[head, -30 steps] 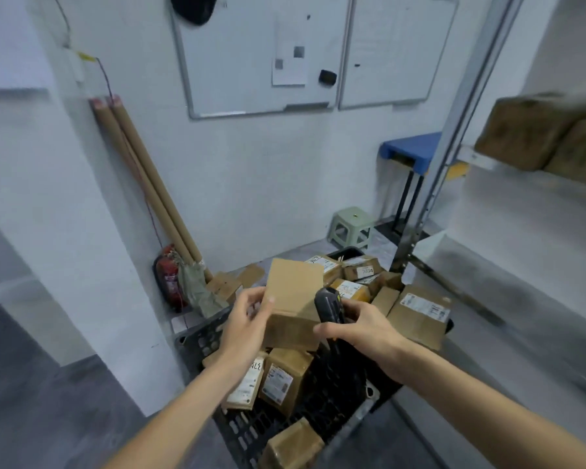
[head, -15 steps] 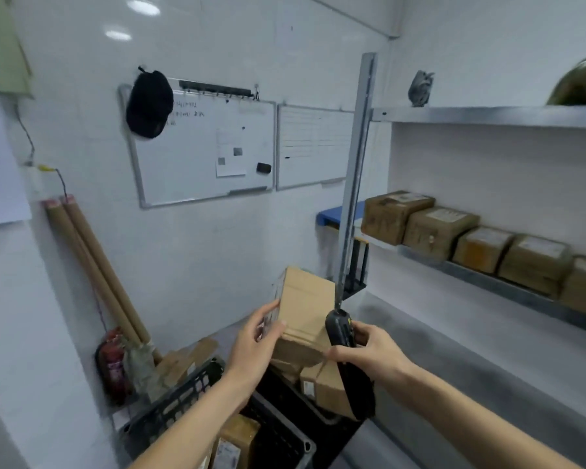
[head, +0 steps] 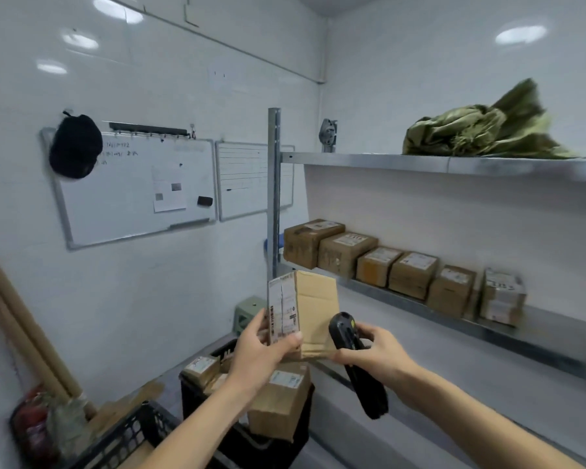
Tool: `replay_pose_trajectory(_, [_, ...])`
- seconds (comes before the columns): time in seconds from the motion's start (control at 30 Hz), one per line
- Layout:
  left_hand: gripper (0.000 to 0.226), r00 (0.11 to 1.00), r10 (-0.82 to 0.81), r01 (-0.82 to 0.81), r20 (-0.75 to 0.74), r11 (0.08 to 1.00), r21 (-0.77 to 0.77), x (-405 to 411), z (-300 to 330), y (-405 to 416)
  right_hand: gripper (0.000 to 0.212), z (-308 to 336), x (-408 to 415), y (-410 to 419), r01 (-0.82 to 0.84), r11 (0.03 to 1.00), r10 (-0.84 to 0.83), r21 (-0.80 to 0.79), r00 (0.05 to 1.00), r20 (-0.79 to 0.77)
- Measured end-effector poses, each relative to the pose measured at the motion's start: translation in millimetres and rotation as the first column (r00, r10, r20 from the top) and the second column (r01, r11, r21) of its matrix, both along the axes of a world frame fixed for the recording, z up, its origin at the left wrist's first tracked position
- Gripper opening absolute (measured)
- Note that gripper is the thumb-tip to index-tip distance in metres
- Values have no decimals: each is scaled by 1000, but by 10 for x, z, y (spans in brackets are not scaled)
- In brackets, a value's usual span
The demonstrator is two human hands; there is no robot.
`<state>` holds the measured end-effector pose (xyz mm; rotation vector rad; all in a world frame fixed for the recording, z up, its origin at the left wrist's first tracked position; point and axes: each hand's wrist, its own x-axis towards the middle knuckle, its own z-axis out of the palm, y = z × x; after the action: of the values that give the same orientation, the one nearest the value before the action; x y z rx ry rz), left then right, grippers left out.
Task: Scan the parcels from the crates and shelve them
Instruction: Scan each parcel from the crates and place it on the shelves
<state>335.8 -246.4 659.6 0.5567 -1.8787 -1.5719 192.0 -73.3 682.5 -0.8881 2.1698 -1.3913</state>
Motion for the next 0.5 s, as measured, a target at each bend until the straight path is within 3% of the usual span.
replay_pose_trajectory(0.1, [57, 1000, 0, -1, -6, 999, -44, -148, 85, 234, 47, 68, -32, 276, 13, 1000, -12, 4, 998, -66])
replay_pose_trajectory(0.3, [79, 999, 38, -39, -9, 991, -131, -367, 244, 734, 51, 214, -72, 709, 34, 997, -45, -75, 988, -149])
replay_pose_trajectory(0.43, [89, 999, 37, -39, -13, 982, -182, -451, 311, 991, 51, 338, -28, 892, -24, 993, 9, -117, 991, -131])
replay_pose_trajectory(0.5, [82, 1000, 10, -13, -20, 989, -148, -503, 298, 1053, 47, 412, 2, 988, -43, 992, 29, -122, 993, -119])
